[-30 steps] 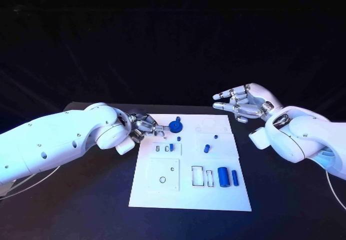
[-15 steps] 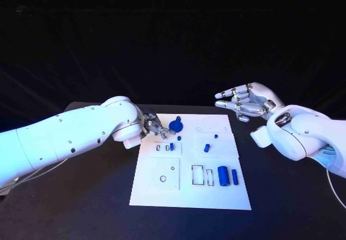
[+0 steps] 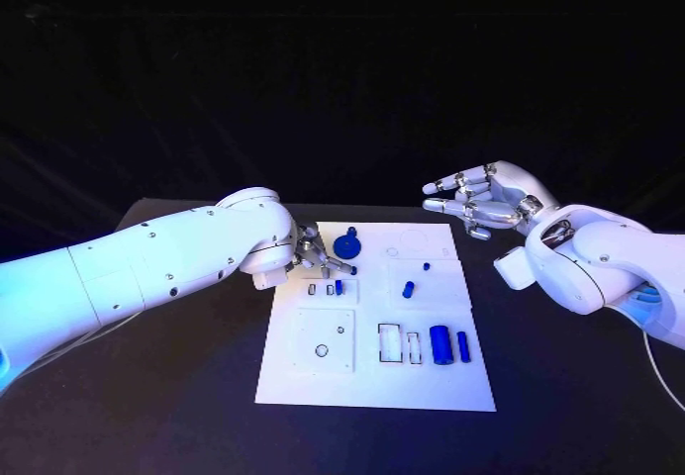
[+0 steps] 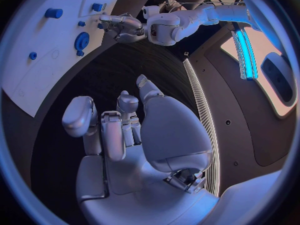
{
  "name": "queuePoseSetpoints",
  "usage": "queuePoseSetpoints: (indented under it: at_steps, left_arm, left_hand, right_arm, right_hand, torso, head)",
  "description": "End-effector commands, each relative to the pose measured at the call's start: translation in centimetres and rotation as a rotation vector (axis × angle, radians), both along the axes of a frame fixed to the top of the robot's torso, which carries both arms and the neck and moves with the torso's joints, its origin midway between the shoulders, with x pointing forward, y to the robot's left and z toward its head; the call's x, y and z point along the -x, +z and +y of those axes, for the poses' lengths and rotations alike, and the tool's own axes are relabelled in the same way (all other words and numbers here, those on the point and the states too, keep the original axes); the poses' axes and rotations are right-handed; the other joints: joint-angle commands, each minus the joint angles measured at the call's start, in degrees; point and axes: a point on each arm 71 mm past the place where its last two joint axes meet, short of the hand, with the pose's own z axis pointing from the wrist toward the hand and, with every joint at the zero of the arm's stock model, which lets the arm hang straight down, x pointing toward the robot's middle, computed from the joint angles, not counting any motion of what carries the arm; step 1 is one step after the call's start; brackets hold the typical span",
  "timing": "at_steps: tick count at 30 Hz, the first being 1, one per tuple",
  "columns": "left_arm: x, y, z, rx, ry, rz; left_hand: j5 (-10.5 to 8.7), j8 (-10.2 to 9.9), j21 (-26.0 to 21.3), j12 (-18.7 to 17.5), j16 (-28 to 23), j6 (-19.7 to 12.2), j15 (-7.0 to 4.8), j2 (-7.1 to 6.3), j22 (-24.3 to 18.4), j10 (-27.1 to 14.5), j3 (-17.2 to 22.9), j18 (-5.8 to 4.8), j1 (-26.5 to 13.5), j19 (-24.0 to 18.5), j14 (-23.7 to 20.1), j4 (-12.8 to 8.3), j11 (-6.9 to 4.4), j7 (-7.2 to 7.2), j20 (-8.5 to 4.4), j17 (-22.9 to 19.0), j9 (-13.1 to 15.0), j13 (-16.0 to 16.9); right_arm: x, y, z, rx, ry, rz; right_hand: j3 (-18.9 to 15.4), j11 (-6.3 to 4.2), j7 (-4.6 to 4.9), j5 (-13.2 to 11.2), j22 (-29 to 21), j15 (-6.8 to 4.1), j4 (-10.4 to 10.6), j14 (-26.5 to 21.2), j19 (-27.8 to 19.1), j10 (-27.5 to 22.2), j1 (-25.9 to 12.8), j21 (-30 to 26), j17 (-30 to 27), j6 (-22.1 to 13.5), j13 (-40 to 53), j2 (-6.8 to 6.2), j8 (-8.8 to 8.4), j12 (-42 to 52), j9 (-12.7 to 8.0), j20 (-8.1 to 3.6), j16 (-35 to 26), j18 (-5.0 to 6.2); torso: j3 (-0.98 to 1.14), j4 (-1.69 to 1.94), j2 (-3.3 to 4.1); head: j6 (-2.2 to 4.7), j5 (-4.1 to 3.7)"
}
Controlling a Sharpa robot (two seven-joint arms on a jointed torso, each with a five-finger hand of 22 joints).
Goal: Assemble the parts on the task board
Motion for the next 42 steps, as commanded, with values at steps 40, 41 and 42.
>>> queuePoseSetpoints:
  at_steps: [40,41,42]
  left_arm:
    - [0.2,-1.0,-1.8,-0.078,-0.093,0.084]
    - [0.2,-1.0,-1.8,-0.078,-0.094,0.086]
    - [0.1,-1.0,-1.8,-0.078,-0.094,0.088]
  left_hand:
    - [0.14,2.62,0.55,0.50,0.14,-2.11,-0.25,2.43,6.30,0.37,0.54,-0.92,3.58,2.24,6.10,-0.54,0.01,0.10,-0.09,15.08,3.76,0.53]
    - [0.14,2.69,0.53,0.47,0.14,-2.18,-0.24,2.38,6.29,0.35,0.57,-0.91,3.79,2.23,6.10,-0.59,0.02,0.11,-0.08,15.08,3.90,0.51]
    - [0.13,2.76,0.54,0.47,0.14,-2.27,-0.23,2.32,6.31,0.35,0.60,-0.91,4.04,2.24,6.10,-0.64,0.04,0.12,-0.06,15.08,4.07,0.53]
  right_arm:
    - [-0.2,-0.3,0.6,0.017,0.029,0.015]
    - [-0.2,-0.3,0.6,0.018,0.030,0.016]
    - [-0.2,-0.4,0.6,0.018,0.030,0.017]
  right_hand:
    - [-0.55,-0.17,-0.05,0.92,-0.47,-0.23,-0.16,4.06,-0.50,-0.24,0.17,-0.54,6.41,0.20,-0.90,0.79,0.18,-0.96,0.02,-0.18,-0.43,0.42]
    - [-0.61,-0.17,-0.06,0.74,-0.49,-0.23,-0.12,4.08,-0.50,-0.09,0.11,-0.56,6.45,0.21,-0.80,0.84,0.18,-0.80,0.02,-0.18,-0.41,0.42]
    - [-0.70,-0.16,-0.06,0.43,-0.49,-0.23,-0.05,4.10,-0.47,0.14,0.00,-0.58,6.48,0.21,-0.65,0.91,0.19,-0.55,0.02,-0.19,-0.41,0.42]
  torso:
    - [-0.05,0.02,-0.03]
    - [-0.05,0.02,-0.03]
    - [-0.05,0.00,-0.03]
  head:
    - [-1.41,-0.28]
    - [-1.41,-0.28]
    - [-1.41,-0.29]
